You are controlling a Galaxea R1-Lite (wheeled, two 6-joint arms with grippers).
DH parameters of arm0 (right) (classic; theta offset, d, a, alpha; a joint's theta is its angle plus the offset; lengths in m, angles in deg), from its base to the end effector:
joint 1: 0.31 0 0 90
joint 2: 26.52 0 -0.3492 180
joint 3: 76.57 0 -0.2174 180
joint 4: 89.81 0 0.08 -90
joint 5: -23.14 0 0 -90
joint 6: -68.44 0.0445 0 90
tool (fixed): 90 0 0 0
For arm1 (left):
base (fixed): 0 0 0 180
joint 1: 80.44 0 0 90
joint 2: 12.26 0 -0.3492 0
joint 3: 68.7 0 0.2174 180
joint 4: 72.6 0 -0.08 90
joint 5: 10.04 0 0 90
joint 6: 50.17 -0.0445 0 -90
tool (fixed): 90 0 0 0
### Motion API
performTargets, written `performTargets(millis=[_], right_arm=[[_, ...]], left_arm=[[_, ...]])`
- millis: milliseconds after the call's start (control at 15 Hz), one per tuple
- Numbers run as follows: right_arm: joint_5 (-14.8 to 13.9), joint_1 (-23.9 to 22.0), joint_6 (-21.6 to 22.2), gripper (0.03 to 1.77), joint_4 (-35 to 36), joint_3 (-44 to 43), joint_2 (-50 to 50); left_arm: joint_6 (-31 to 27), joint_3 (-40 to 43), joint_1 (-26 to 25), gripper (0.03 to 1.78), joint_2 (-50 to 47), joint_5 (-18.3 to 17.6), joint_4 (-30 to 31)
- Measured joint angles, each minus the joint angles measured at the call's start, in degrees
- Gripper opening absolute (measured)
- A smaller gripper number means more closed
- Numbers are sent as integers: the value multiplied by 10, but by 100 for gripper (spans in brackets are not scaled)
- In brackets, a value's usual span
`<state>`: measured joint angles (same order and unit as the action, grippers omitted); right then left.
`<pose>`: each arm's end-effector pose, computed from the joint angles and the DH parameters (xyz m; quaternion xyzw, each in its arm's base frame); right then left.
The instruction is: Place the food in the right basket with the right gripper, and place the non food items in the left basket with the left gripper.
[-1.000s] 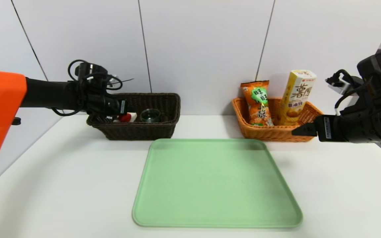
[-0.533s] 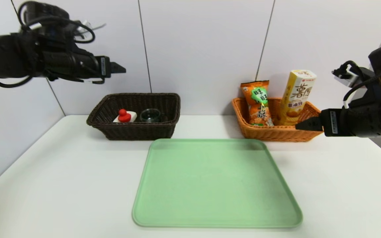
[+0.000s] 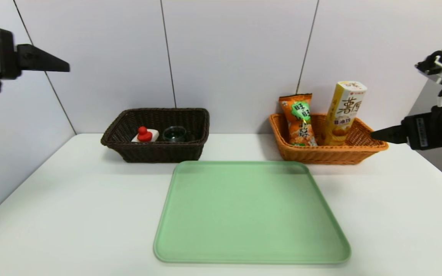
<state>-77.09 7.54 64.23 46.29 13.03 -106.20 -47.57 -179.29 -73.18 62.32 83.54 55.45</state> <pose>0.2534 0.0270 0.3162 -0.0800 0.2825 -0.0095 0.9559 0.2014 -0.0229 0.4303 -0.0094 0.1387 -0.0287 0.9899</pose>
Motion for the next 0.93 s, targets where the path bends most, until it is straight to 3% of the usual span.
performTargets(millis=[467, 800, 933], right_arm=[[1, -81, 3, 171, 7, 141, 187], [-1, -113, 2, 171, 8, 255, 362], [-4, -126, 0, 171, 7, 289, 434]], left_arm=[[2, 182, -18, 167, -285, 60, -24], [-11, 329, -22, 169, -490, 75, -39], [16, 370, -22, 169, -545, 82, -62]])
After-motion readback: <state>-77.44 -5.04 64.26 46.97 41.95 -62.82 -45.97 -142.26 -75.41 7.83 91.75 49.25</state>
